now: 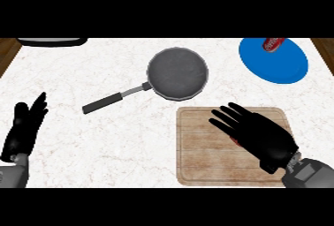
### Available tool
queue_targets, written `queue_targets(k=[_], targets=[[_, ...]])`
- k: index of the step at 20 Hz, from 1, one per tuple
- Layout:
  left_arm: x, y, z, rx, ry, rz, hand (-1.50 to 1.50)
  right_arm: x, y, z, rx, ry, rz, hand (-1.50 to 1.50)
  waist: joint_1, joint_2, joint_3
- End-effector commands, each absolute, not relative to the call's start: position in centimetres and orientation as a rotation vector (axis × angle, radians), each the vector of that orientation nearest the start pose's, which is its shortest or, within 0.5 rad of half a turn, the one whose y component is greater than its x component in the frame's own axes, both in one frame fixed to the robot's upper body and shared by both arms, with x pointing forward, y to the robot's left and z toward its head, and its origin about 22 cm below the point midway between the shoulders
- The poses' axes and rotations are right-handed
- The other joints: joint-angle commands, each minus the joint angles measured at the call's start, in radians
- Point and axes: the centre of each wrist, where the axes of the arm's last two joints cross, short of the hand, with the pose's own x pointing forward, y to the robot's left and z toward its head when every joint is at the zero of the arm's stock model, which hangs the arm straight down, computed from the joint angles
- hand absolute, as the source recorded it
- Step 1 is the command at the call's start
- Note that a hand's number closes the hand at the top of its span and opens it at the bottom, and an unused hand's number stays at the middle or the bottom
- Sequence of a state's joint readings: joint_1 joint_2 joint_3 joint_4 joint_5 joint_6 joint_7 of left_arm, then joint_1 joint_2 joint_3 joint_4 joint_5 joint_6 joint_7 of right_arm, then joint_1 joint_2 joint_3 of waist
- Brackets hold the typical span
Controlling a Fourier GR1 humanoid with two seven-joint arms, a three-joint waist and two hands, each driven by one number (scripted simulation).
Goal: Pick the bell pepper from the cutting board and place it in the pan
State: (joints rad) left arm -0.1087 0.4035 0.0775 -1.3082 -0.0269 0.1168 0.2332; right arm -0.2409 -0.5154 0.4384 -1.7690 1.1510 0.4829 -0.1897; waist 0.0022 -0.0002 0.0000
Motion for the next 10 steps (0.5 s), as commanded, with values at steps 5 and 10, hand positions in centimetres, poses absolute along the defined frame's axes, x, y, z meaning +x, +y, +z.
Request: queue_targets(k=[5,10], targets=[[27.1,35.1,0.5,0.499,-1.202,-0.095,0.0,27.4,-21.9,7.6,-0.719,-1.282,2.008,-1.5,0.0,0.001,0.0],[25.3,35.7,1.8,0.485,-1.188,-0.115,0.0,26.1,-22.6,5.4,-0.777,-1.244,2.03,-1.5,0.001,-0.001,0.0]])
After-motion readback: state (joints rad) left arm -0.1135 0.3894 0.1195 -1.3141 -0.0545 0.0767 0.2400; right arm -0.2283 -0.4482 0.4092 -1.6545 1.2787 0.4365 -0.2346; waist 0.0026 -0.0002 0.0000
